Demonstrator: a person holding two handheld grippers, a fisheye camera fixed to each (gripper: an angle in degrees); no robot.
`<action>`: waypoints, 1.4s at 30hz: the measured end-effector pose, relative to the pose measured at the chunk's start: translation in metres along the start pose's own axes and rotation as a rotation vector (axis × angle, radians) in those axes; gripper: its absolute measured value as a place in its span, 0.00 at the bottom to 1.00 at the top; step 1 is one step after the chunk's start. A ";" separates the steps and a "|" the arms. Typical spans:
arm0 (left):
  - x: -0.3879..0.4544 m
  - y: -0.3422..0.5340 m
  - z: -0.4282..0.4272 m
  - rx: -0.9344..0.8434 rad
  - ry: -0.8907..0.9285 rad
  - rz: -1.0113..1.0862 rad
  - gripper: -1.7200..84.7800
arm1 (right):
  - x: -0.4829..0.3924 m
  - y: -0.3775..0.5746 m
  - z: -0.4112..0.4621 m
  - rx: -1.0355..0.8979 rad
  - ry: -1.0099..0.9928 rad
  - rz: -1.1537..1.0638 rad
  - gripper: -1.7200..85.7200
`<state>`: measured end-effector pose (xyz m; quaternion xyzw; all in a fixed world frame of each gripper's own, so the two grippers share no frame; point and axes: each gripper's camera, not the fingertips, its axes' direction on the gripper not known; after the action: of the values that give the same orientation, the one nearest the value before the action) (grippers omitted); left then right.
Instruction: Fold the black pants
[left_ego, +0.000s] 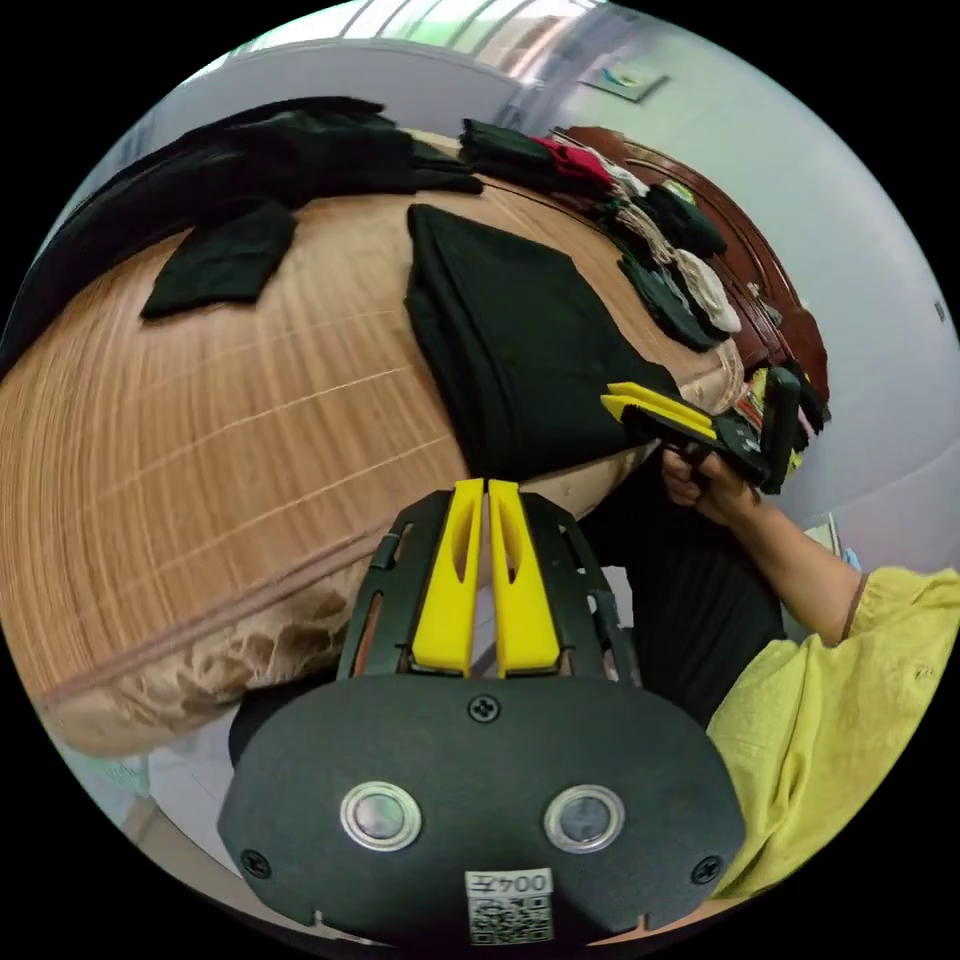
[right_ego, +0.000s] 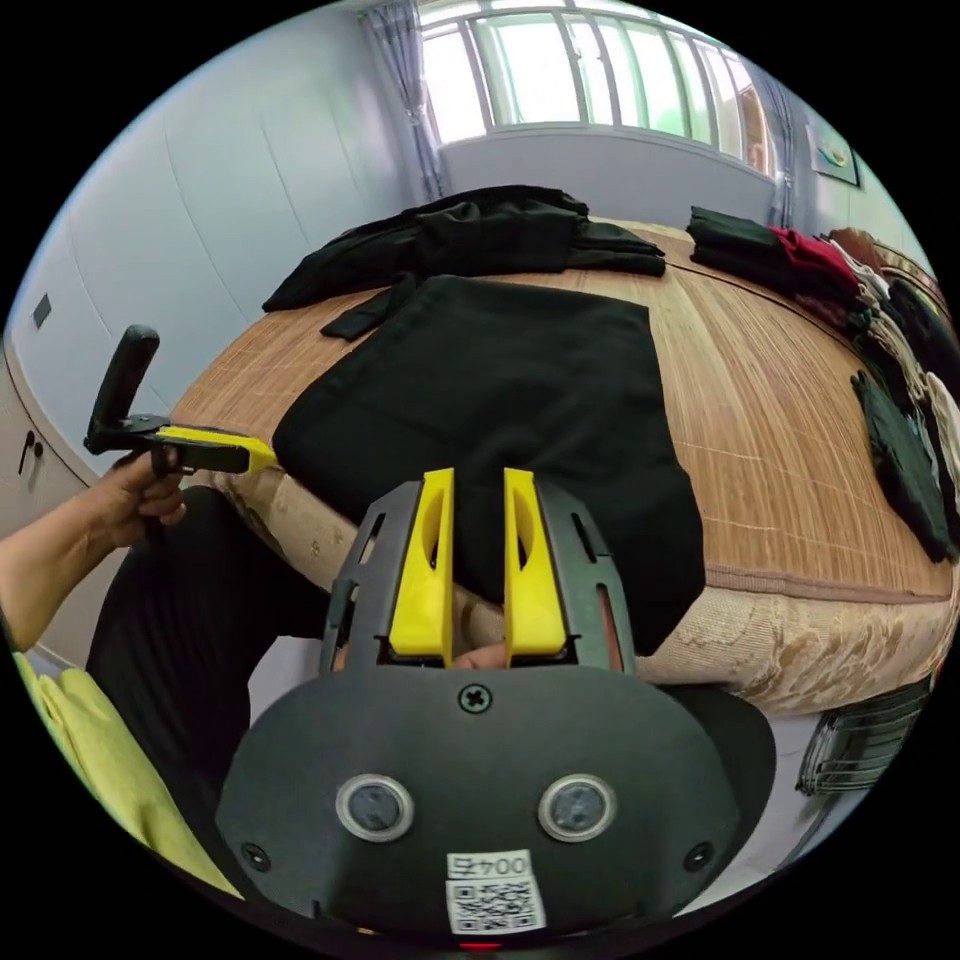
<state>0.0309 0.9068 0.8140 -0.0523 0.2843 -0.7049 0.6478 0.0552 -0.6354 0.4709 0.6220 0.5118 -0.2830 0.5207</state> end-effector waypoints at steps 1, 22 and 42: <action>-0.009 0.008 -0.008 0.008 -0.027 -0.078 0.02 | -0.002 0.003 -0.002 0.017 -0.004 0.004 0.12; 0.031 -0.056 0.048 0.171 -0.072 -0.151 0.02 | 0.123 0.102 -0.084 0.006 -0.232 0.203 0.17; 0.013 -0.033 0.049 0.211 0.014 -0.151 0.02 | 0.136 0.089 0.023 -0.107 -0.133 0.185 0.05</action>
<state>0.0214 0.8785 0.8663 -0.0004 0.2083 -0.7780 0.5927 0.1854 -0.6041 0.3754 0.6177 0.4309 -0.2468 0.6098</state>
